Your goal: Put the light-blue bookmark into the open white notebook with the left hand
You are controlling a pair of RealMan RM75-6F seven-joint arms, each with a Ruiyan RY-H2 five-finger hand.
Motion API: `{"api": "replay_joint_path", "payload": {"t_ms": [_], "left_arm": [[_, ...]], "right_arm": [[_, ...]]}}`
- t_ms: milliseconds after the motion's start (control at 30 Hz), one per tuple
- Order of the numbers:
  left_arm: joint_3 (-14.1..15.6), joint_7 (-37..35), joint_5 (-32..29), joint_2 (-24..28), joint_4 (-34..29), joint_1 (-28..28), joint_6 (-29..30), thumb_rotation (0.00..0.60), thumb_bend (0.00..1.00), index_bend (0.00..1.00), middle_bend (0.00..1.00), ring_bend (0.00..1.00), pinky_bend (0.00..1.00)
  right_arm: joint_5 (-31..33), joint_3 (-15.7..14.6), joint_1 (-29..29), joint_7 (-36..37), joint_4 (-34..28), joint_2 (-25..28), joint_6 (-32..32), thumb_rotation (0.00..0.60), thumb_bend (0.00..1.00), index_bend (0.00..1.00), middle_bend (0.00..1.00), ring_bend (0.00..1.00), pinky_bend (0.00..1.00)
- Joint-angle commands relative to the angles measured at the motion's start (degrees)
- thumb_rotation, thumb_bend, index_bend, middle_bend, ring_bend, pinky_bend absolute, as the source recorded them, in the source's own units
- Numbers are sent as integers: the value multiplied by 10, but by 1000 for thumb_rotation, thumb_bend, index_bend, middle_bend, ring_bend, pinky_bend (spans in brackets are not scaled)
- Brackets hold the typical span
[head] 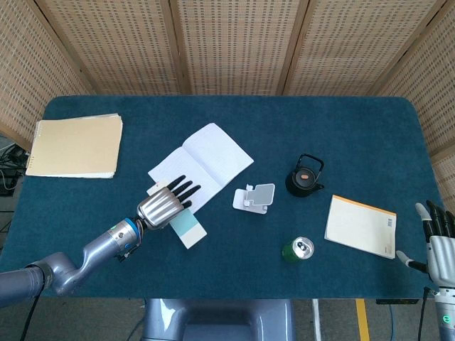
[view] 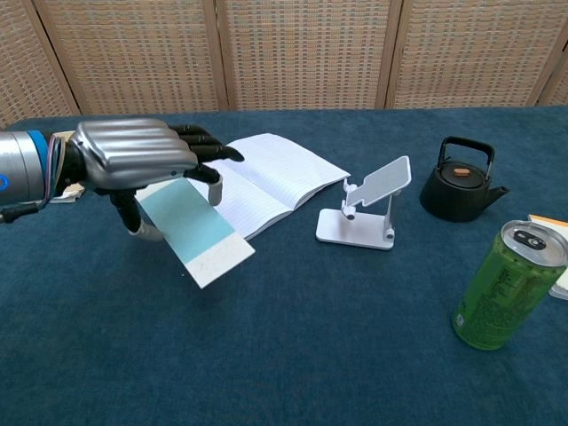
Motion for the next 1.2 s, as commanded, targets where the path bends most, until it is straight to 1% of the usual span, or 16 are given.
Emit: {"api": "replay_joint_path", "payload": {"t_ms": [33, 133, 267, 400, 567, 700, 800, 933, 1200], "left_arm": [[-10, -5, -10, 5, 10, -5, 0, 600, 230, 549, 0, 0, 0], [-22, -9, -21, 7, 31, -11, 1, 600, 230, 549, 0, 0, 0], [-29, -15, -39, 3, 49, -17, -8, 600, 230, 549, 0, 0, 0], [-37, -12, -65, -13, 81, -33, -31, 600, 229, 545, 0, 0, 0], [-47, -15, -87, -34, 115, -46, -40, 600, 229, 532, 0, 0, 0], [-49, -13, -91, -50, 146, -57, -45, 600, 229, 528, 0, 0, 0], [-55, -25, -96, -58, 167, -63, -46, 600, 230, 529, 0, 0, 0], [-60, -43, -102, -61, 190, -67, -47, 600, 230, 529, 0, 0, 0], [-61, -69, -104, -73, 223, -77, -54, 600, 230, 540, 0, 0, 0]], "right_arm": [[1, 0, 0, 1, 1, 0, -1, 600, 90, 47, 0, 0, 0], [2, 0, 1, 1, 1, -1, -3, 600, 89, 46, 0, 0, 0], [2, -1, 1, 0, 3, -2, -6, 600, 89, 47, 0, 0, 0], [3, -2, 2, -1, 5, -3, -10, 600, 89, 47, 0, 0, 0], [5, -2, 3, 0, 7, -4, -13, 600, 90, 47, 0, 0, 0], [7, -2, 4, 0, 10, -6, -16, 600, 89, 47, 0, 0, 0], [8, -2, 5, 0, 13, -8, -20, 600, 90, 46, 0, 0, 0], [9, -3, 6, 0, 16, -9, -23, 600, 90, 47, 0, 0, 0], [10, -3, 7, 0, 20, -12, -26, 600, 90, 47, 0, 0, 0]]}}
